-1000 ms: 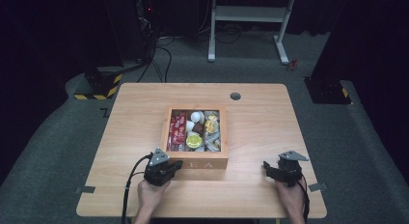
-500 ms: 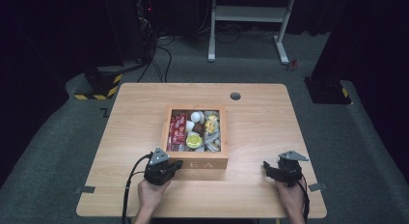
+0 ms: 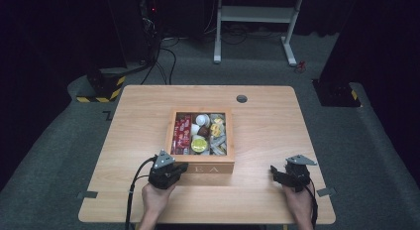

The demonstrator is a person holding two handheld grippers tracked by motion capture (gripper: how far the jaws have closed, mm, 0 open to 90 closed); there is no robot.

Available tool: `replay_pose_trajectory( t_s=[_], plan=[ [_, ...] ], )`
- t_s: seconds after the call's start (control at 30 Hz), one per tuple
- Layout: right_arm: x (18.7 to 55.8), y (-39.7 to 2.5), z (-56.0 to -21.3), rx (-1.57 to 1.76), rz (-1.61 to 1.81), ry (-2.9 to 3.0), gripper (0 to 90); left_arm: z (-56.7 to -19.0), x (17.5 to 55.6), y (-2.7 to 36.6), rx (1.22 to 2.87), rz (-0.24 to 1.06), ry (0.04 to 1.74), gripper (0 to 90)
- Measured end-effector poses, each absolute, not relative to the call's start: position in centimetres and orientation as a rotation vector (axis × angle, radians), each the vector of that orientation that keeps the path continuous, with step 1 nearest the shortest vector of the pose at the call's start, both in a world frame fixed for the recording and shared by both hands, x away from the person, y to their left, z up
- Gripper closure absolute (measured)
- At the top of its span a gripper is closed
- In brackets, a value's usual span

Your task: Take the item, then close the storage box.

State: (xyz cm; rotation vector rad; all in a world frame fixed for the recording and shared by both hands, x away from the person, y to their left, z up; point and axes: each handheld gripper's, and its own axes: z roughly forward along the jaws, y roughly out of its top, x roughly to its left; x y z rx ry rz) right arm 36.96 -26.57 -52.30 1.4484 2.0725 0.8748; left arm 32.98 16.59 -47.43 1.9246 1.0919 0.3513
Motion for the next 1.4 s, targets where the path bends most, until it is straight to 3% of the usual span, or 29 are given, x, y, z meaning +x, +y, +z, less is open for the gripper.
replay_pose_trajectory(
  t_s=[1.3,1.4],
  plan=[
    [36.9,-26.5,-52.3,1.437,0.878,2.082,27.9,-43.8,35.2,16.9,1.897,0.349,1.086,90.0],
    [36.7,-26.7,-52.3,1.439,0.883,2.074,32.5,-43.1,35.5,16.9,1.895,0.364,1.073,90.0]
  ],
)
